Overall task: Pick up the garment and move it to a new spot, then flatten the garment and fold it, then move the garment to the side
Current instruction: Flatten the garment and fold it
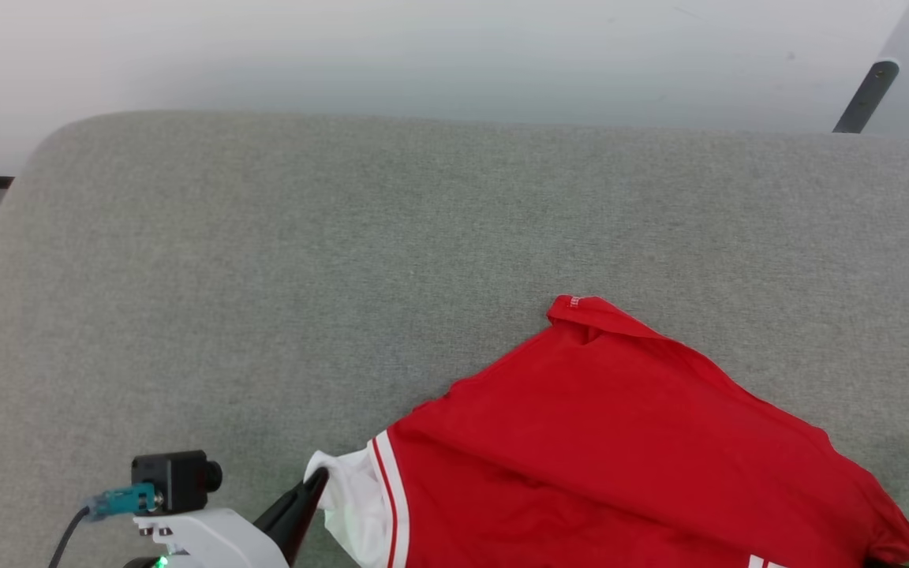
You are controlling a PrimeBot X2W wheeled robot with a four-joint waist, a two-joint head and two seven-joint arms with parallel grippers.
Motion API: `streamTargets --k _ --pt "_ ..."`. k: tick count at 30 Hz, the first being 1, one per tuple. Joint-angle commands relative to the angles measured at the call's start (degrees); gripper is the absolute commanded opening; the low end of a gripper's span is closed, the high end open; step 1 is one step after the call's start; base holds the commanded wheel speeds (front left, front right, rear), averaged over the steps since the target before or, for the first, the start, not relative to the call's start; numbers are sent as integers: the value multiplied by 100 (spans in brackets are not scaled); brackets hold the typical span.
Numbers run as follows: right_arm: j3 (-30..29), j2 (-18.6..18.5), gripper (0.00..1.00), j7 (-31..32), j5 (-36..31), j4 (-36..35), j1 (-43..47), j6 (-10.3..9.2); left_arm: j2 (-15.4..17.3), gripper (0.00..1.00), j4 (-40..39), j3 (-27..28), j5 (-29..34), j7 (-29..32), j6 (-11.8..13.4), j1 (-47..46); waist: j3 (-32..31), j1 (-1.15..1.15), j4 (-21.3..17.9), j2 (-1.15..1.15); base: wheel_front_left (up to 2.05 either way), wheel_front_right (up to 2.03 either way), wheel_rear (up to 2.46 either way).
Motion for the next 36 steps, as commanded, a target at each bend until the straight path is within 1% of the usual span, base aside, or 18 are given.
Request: streamTargets --k 1,2,5,8,12,15,18,24,27,29,32,36 --pt "56 53 46 -243 -161 83 9 -4 4 0 26 7 -9 -30 -16 36 11 0 -41 0 0 0 0" --pt "120 38 100 -319 -208 102 -3 -4 -1 0 33 5 -12 -34 -22 39 10 0 -51 0 0 0 0" --pt "258 -39 100 -483 -248 119 -31 -4 0 0 43 8 -24 -41 -34 49 4 0 -76 0 0 0 0" --pt "367 -192 100 -569 -269 23 -37 -4 4 0 44 14 -30 -47 -40 63 -12 0 -89 0 0 0 0" --pt "446 -425 100 -636 -270 -239 -88 -4 21 0 38 14 -34 -54 -37 91 -44 0 -94 0 0 0 0" --pt "469 -502 100 -616 -212 -440 -137 -4 19 0 28 0 -27 -54 -40 100 -62 0 -77 0 0 0 0" --pt "534 -609 100 -584 -200 -785 -296 -4 -1 0 17 -23 0 -47 -48 85 -78 0 -31 0 0 0 0" --pt "809 -839 100 -449 -241 -1244 -822 -4 -108 0 75 -172 101 66 -112 -110 -113 0 230 0 0 0 0" --pt "1122 -961 100 -509 -256 -1334 -1267 -4 -190 0 142 -278 158 127 -172 -228 -118 0 409 0 0 0 0" --pt "1393 -1030 100 -558 -286 -1263 -1595 -4 -259 0 192 -353 201 179 -226 -337 -106 0 545 0 0 0 0" --pt "1842 -1154 100 -631 -328 -1026 -2135 -4 -391 0 277 -477 263 258 -321 -510 -70 0 773 0 0 0 0" --pt "2549 -1231 100 -619 -215 -552 -2840 -4 -584 0 430 -624 345 342 -459 -762 2 0 1074 0 0 0 0"
